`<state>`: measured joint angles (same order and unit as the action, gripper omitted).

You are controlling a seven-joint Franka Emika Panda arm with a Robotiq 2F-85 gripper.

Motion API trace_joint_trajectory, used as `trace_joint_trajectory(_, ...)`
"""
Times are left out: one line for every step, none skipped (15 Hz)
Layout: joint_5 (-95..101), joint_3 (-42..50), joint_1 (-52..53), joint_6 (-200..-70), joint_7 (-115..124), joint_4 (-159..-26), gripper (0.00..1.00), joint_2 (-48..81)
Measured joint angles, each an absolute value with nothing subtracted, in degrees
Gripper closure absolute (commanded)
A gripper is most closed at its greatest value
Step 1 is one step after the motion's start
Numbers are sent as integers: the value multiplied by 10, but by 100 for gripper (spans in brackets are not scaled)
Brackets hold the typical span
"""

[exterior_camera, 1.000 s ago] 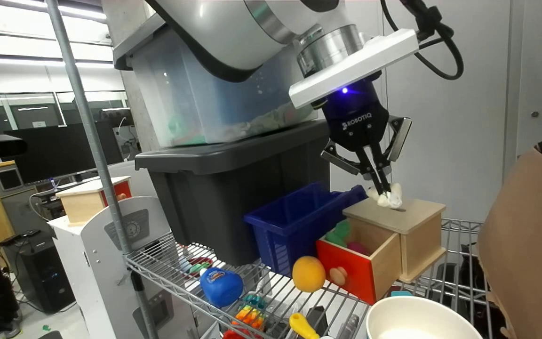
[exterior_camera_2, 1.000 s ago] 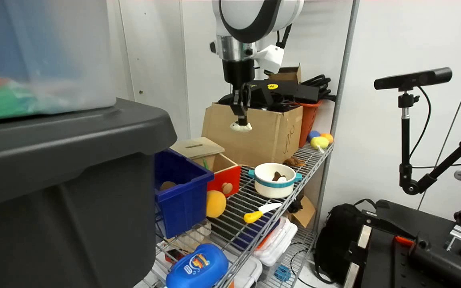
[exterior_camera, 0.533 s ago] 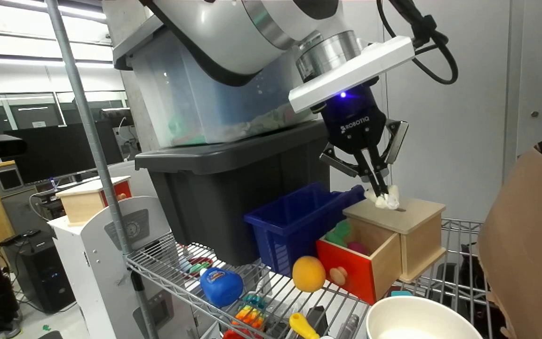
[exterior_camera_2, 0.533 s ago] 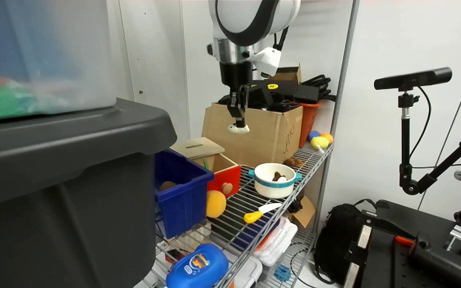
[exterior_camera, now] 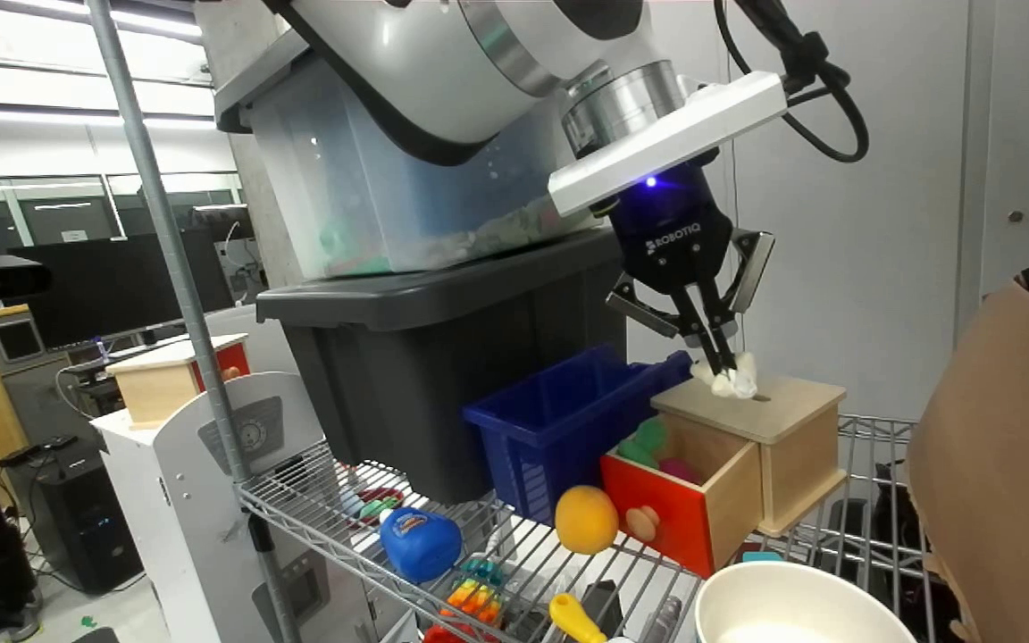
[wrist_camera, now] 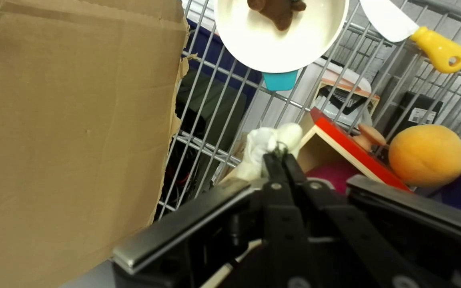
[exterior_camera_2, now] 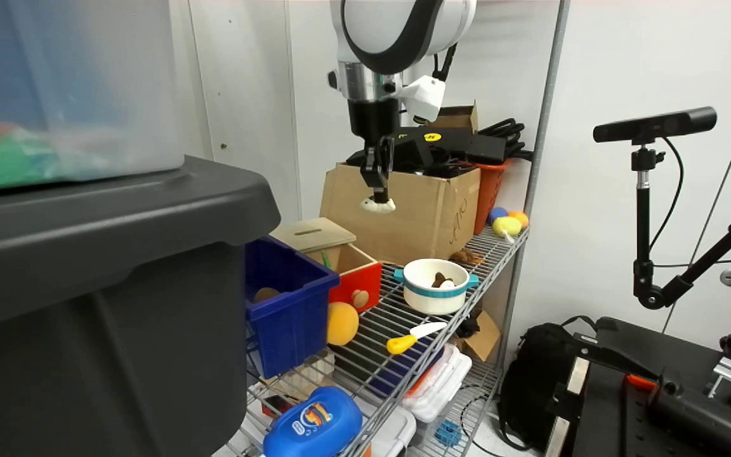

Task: Pick up the white object and put it in the chest drawer

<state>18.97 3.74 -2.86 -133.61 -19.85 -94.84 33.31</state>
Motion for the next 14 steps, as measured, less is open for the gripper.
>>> trace_joint_trajectory(190, 37, -29, -1337, -200, -948, 99, 333)
trace_joint_trajectory(190, 36, -29, -1338, -202, -948, 99, 333)
trace_joint_trajectory(190, 35, -29, -1339, -205, -948, 99, 333)
trace_joint_trajectory(190, 34, -29, -1339, -208, -948, 99, 333)
trace_joint_trajectory(189, 32, -29, -1339, -211, -948, 99, 333)
trace_joint_trajectory(189, 30, -29, -1340, -213, -948, 99, 333)
trace_joint_trajectory(189, 28, -29, -1341, -216, -948, 99, 333)
trace_joint_trajectory(188, 26, -30, -1343, -219, -948, 99, 334)
trace_joint_trajectory(188, 25, -30, -1346, -222, -948, 99, 334)
trace_joint_trajectory(188, 24, -30, -1348, -225, -948, 99, 335)
trace_joint_trajectory(188, 23, -30, -1349, -227, -948, 99, 335)
trace_joint_trajectory(188, 22, -31, -1350, -229, -948, 99, 335)
trace_joint_trajectory(187, 21, -31, -1350, -230, -948, 99, 335)
trace_joint_trajectory(187, 21, -31, -1350, -231, -948, 99, 335)
